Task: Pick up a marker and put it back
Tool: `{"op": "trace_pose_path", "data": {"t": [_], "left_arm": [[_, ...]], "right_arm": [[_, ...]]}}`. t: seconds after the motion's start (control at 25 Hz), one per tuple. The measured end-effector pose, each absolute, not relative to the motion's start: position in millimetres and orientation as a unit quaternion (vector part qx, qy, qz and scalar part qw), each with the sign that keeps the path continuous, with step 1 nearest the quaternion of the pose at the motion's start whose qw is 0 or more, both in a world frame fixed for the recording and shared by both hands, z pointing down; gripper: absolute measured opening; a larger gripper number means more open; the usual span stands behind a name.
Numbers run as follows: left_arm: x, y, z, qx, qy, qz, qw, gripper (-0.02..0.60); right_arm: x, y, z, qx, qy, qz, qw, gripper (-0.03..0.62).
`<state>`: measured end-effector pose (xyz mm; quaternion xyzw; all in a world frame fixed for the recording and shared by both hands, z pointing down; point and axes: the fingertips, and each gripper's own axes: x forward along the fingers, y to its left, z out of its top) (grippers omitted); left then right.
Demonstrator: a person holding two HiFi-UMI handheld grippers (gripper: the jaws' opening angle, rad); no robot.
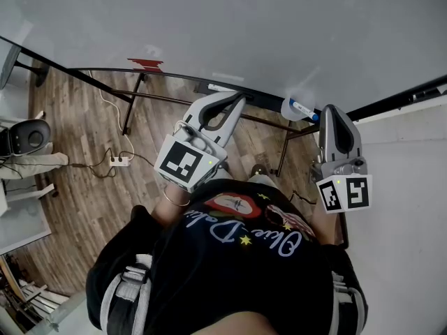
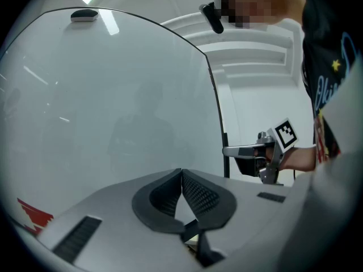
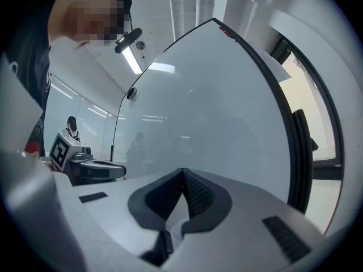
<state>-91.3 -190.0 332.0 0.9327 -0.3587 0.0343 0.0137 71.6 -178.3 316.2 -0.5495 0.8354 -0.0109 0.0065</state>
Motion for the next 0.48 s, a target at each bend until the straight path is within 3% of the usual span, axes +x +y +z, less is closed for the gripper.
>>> {"op": "trace_pose_path", "data": {"t": [0.48], "left_arm": [[-89.7,-189.7,331.7,0.934,-0.356,0.034,0.012,0.004]], "right_arm": [[71.1,-176.9,316.3,-0.549,0.836,-0.009,0.002,0.000]]}}
